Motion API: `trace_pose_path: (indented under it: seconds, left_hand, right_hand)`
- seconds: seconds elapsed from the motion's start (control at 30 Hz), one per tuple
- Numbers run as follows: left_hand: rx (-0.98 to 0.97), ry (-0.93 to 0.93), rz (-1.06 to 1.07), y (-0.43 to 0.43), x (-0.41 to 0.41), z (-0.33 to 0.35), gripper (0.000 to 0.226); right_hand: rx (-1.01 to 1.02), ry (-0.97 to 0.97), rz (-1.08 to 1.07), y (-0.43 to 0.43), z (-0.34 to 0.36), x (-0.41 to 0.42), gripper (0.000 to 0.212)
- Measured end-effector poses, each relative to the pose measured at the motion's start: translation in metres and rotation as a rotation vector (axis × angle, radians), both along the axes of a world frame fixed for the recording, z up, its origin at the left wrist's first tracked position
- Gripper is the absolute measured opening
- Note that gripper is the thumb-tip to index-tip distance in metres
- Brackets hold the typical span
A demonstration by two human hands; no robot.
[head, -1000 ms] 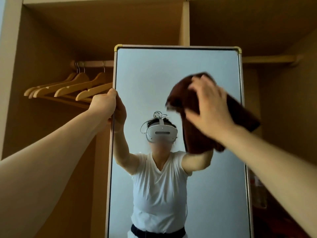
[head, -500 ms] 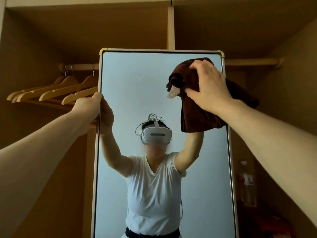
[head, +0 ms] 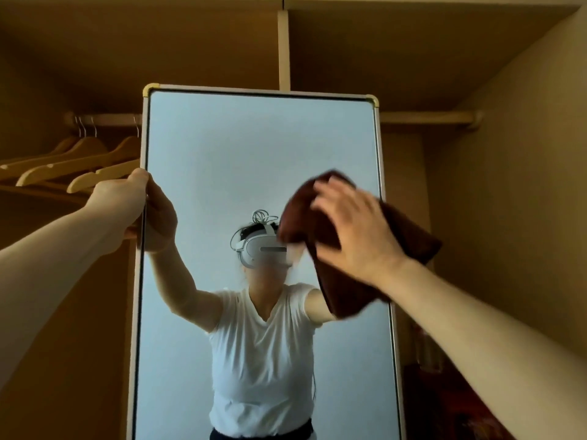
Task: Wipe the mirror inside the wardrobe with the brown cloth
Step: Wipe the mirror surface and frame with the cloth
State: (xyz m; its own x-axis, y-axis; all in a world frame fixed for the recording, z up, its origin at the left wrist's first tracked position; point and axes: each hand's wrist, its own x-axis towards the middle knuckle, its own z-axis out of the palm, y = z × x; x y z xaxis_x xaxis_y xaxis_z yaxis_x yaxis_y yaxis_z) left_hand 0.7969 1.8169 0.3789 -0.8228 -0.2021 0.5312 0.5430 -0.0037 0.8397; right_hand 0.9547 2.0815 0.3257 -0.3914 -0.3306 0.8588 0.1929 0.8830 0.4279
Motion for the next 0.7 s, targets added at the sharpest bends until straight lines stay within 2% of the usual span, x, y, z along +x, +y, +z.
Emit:
trace_pose_path:
  seconds: [0.1, 0.17, 0.27, 0.37, 0.47, 0.53, 0.67, 0.7]
  left_hand:
    - [0.004, 0.008, -0.007, -0.002, -0.003, 0.000, 0.044]
    - [0.011, 0.011, -0.009, -0.003, -0.002, 0.001, 0.043]
    - [0.001, 0.005, -0.017, -0.003, -0.005, 0.001, 0.044]
    - [0.026, -0.001, -0.015, -0.003, -0.004, 0.001, 0.046]
    - [0.027, 0.003, 0.031, 0.003, 0.003, 0.000, 0.049]
    - [0.018, 0.029, 0.026, 0.001, 0.006, -0.002, 0.053]
    - [-0.029, 0.060, -0.092, 0.000, -0.003, -0.005, 0.073]
    - [-0.021, 0.040, -0.059, -0.002, 0.002, -0.005, 0.069]
  right_hand:
    - [-0.247, 0.147, -0.002, -0.008, 0.068, 0.008, 0.059]
    - [-0.326, 0.200, 0.014, -0.014, 0.092, 0.012, 0.057]
    - [-0.400, 0.269, 0.008, -0.021, 0.066, 0.003, 0.056]
    - [-0.285, 0.269, -0.027, -0.024, -0.011, -0.005, 0.058]
    - [-0.096, 0.069, -0.030, -0.008, -0.060, 0.004, 0.060]
    - [-0.038, 0.022, -0.044, 0.006, -0.057, 0.010, 0.061]
    - [-0.217, 0.181, -0.094, 0.009, 0.011, 0.014, 0.063]
    - [-0.259, 0.193, -0.110, 0.005, 0.033, 0.015, 0.063]
